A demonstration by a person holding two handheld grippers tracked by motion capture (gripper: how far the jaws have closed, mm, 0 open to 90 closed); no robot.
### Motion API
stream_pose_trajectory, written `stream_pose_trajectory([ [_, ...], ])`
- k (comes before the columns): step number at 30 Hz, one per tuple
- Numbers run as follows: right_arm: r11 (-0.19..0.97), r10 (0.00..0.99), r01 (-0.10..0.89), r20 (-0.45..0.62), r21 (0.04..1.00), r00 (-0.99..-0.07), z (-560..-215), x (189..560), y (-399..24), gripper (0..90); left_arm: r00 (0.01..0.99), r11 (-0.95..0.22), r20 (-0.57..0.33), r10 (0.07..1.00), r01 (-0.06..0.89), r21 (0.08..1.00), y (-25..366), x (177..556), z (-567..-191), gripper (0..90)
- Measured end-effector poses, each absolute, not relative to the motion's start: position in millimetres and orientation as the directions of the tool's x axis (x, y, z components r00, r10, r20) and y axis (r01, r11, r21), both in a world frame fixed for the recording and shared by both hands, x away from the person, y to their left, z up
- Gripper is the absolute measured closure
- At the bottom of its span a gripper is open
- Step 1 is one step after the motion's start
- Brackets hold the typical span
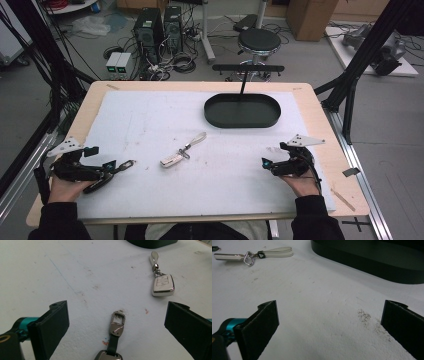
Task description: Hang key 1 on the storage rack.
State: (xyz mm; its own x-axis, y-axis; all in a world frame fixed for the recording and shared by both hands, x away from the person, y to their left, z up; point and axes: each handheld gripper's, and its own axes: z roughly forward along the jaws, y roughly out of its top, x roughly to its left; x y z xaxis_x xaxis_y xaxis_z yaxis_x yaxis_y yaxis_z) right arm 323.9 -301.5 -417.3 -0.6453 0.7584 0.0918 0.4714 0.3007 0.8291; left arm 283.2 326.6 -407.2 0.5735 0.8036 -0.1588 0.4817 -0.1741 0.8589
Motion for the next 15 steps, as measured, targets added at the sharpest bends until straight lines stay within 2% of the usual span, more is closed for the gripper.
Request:
stream_pose_trajectory([
  [15,0.302,0.750,0.473,0.099,0.828,-0.654,-420.0,324.7,-301.1,0.7,0.577,-0.181,-0.161,0.801,0.490,0.853,325.9,285.2,-408.0,6.1],
])
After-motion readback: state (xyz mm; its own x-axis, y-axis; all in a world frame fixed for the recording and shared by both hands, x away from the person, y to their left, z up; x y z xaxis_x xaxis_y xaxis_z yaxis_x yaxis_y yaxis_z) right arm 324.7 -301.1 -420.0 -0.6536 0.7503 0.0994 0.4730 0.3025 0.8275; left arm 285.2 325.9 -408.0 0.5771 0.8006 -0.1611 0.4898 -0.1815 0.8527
